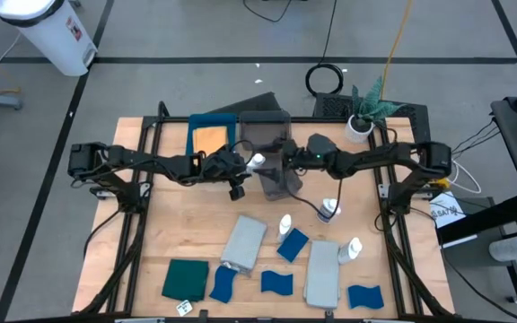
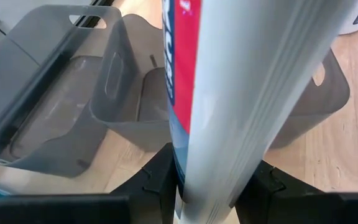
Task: Pick & Place Kitchen Items
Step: Put the white plastic restorer bottle into the top black bin
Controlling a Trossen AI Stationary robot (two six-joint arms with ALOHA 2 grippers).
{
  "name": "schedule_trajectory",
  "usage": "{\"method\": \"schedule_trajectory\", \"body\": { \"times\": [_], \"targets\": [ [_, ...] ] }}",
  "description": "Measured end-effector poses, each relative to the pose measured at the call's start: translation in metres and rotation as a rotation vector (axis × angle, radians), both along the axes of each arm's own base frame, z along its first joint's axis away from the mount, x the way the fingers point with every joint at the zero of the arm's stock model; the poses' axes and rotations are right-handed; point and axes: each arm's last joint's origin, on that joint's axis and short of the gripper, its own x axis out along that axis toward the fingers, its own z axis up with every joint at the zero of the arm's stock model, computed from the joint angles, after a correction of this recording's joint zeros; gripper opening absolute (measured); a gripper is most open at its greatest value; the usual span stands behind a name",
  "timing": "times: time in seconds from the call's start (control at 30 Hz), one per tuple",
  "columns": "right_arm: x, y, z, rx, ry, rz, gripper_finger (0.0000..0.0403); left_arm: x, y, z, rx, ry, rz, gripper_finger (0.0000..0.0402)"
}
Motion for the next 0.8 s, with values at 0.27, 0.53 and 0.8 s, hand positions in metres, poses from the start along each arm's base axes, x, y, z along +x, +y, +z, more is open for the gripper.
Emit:
{"method": "schedule_trajectory", "body": {
  "times": [0.27, 0.53, 0.8],
  "targets": [
    [0.005, -0.002, -0.003, 0.043, 0.015, -0.042, 0.0236, 0.000, 0.000, 0.000, -0.002, -0.002, 0.002, 0.0116],
    [0.005, -0.002, -0.004, 0.034, 0.029, -0.057, 0.0099, 0.001, 0.000, 0.001, 0.004, -0.013, 0.019, 0.0120],
    [-0.001, -0.004, 0.009, -0.001, 0.021, -0.065, 0.0084, -0.002, 0.000, 0.005, -0.034, -0.028, 0.047, 0.0214]
  ]
}}
